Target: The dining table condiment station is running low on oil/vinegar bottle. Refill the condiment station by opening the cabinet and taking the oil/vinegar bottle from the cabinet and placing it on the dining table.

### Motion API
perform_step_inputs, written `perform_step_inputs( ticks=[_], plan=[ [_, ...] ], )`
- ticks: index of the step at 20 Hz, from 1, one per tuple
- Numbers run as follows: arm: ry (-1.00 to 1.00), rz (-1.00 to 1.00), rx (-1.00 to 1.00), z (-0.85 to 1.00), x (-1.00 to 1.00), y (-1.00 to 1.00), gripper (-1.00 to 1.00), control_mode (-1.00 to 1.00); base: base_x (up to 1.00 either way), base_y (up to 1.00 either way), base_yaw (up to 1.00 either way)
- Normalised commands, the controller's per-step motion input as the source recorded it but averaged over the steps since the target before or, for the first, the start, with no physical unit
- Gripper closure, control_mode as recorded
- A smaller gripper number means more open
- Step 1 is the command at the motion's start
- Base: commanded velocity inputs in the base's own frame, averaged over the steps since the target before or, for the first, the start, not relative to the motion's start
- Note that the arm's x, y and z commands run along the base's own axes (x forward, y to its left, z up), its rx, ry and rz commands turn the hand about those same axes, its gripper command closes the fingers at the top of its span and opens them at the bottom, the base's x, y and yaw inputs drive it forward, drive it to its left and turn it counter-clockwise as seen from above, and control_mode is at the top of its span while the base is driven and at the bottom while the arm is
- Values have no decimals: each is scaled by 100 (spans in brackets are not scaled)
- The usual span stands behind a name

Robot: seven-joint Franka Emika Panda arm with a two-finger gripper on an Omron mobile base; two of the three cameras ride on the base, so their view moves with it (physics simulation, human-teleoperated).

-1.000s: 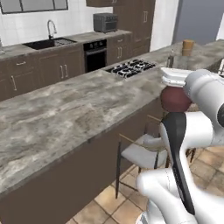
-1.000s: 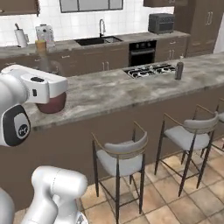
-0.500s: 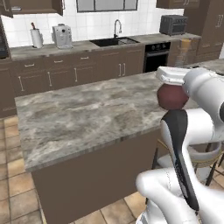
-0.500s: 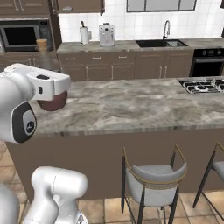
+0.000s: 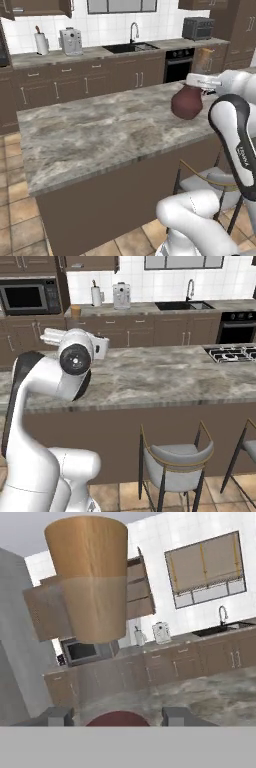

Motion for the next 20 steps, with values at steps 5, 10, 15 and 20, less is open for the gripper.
perform_step_inputs(
  ticks=[5,10,15,20],
  plan=[
    [29,65,10,-35,60,10,100,-100,0,0,0],
    [14,21,0,-16,12,58,100,-100,0,0,0],
    [3,15,0,-41,25,45,100,-100,0,0,0],
    [0,16,-3,-69,74,41,100,-100,0,0,0]
  ],
)
